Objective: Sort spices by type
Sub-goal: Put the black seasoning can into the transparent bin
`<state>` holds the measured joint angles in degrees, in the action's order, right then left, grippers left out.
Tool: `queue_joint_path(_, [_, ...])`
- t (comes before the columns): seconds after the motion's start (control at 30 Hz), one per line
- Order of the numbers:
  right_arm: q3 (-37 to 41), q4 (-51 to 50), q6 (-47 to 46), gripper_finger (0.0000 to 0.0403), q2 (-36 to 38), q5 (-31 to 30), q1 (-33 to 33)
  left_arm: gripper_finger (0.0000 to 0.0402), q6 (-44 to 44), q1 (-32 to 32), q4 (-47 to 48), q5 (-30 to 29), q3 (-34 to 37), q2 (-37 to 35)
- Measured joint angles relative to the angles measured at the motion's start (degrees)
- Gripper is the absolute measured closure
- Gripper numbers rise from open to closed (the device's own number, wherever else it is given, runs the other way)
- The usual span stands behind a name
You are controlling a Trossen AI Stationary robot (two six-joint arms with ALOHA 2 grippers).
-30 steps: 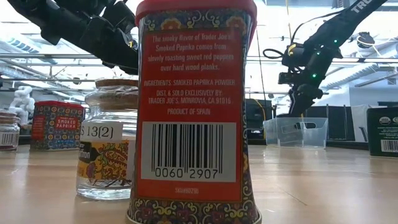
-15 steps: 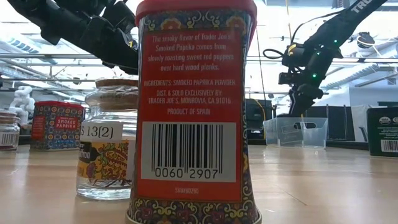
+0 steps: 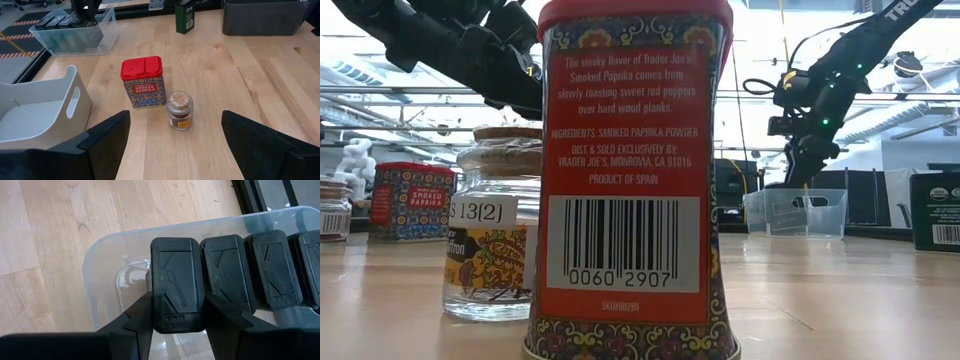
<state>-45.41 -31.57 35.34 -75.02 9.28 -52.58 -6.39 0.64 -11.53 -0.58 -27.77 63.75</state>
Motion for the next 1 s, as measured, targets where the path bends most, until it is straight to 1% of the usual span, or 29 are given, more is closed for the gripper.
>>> queue_joint_path(0.33, [0.02,0.06,-0.16,0.0259,0.00,0.00,0.00,0.0084,0.00,0.01,0.00,0.14,0.00,0.00])
queue_joint_path(0.4, [0.02,0.09,-0.16,0.0249,0.00,0.00,0.02,0.0084,0.00,-0.01,0.00,0.16,0.00,0.00])
queue_joint_path(0.6, [0.02,0.13,-0.17,0.0196,0.00,-0.25,0.02,0.0084,0.00,0.01,0.00,0.19,0.00,0.00])
queue_joint_path(0.7, [0.02,0.34,0.07,0.0178,0.00,-0.54,0.02,0.0084,0.00,0.01,0.00,0.24,0.00,-0.01])
queue_joint_path(0.8, [0.02,0.92,0.08,0.0170,0.00,-0.55,0.07,0.0084,0.00,-0.01,0.00,0.33,0.00,0.00])
queue_joint_path(1.0, [0.02,0.23,0.26,0.0175,0.31,-0.37,0.22,0.0084,0.00,-0.01,0.00,0.33,0.00,-0.02])
